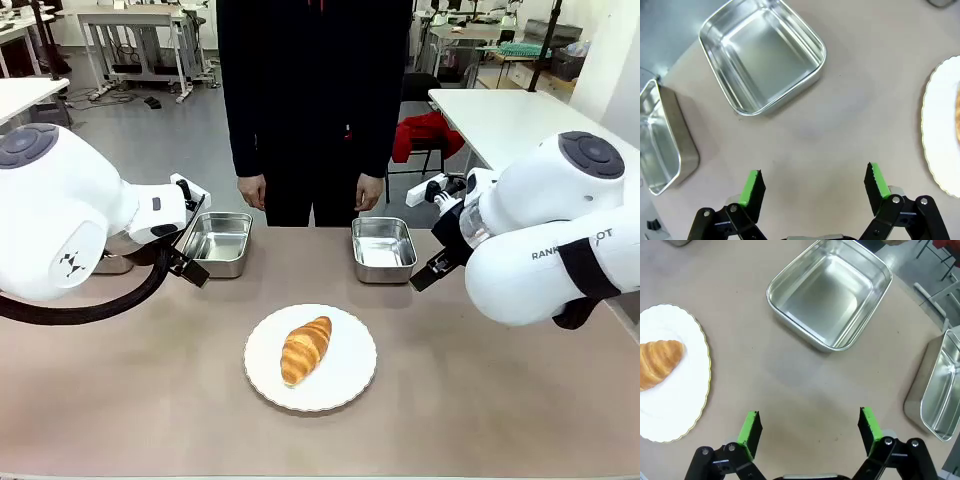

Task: Place the bread in the container.
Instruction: Place the Butter Roll into the Airtight Container indicated by the human.

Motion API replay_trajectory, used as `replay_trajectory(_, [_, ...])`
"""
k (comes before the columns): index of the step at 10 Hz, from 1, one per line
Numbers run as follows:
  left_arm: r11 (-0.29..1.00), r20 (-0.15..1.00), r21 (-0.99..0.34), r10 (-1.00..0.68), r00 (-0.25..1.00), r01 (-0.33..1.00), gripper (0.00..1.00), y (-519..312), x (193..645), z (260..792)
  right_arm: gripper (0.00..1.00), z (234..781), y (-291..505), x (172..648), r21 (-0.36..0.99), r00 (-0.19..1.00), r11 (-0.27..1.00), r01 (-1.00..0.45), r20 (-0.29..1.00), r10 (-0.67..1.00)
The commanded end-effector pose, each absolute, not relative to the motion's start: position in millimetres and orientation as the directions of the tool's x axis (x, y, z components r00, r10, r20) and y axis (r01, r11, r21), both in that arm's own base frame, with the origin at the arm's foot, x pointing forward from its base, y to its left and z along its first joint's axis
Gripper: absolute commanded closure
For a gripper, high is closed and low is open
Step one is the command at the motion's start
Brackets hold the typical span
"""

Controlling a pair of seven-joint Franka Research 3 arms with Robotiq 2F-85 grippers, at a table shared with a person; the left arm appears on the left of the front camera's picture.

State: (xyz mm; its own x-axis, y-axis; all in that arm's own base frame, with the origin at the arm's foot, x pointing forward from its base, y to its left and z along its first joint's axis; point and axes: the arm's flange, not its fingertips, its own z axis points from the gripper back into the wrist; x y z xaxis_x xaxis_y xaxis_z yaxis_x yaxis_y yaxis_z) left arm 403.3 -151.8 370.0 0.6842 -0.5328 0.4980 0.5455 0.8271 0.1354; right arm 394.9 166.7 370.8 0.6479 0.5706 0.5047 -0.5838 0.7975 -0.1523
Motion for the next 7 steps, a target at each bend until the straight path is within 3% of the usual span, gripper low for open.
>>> replay_trajectory(1, [0.827,0.498,0.135,-0.533,0.684,0.546,0.0,-151.9,403.3,370.1,0.0,370.8,166.7,394.9,-0.152,0.648,0.797,-0.584,0.505,0.571])
replay_trajectory(7, [0.827,0.498,0.135,-0.533,0.684,0.546,0.0,-151.9,403.3,370.1,0.0,370.8,166.7,394.9,-0.152,0.648,0.797,-0.584,0.505,0.571])
